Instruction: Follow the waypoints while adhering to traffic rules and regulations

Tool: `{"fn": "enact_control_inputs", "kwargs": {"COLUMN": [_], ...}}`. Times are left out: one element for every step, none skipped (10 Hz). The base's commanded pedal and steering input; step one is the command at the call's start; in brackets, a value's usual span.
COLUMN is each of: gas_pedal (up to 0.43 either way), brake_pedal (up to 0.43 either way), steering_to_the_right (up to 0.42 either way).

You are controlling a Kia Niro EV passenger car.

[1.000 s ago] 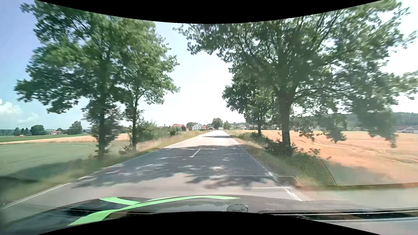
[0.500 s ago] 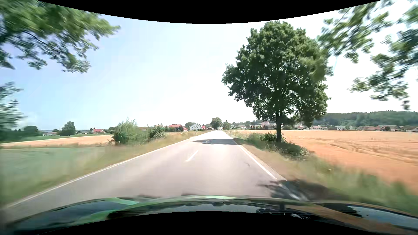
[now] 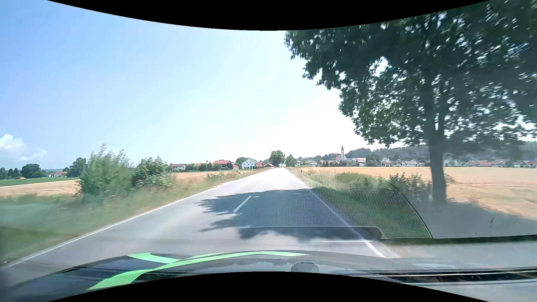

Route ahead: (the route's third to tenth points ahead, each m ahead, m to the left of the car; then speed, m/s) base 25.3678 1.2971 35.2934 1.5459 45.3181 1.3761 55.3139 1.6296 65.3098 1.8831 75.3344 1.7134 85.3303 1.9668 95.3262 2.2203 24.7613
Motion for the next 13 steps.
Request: {"fn": "enact_control_inputs", "kwargs": {"gas_pedal": [0.197, 0.197, 0.220, 0.228, 0.240, 0.248, 0.248, 0.248, 0.228, 0.220, 0.220, 0.220, 0.209], "brake_pedal": [0.000, 0.000, 0.000, 0.000, 0.000, 0.000, 0.000, 0.000, 0.000, 0.000, 0.000, 0.000, 0.000], "steering_to_the_right": [-0.005, -0.005, -0.005, -0.005, -0.005, -0.005, -0.005, -0.004, -0.001, -0.001, -0.001, -0.001, -0.001]}}
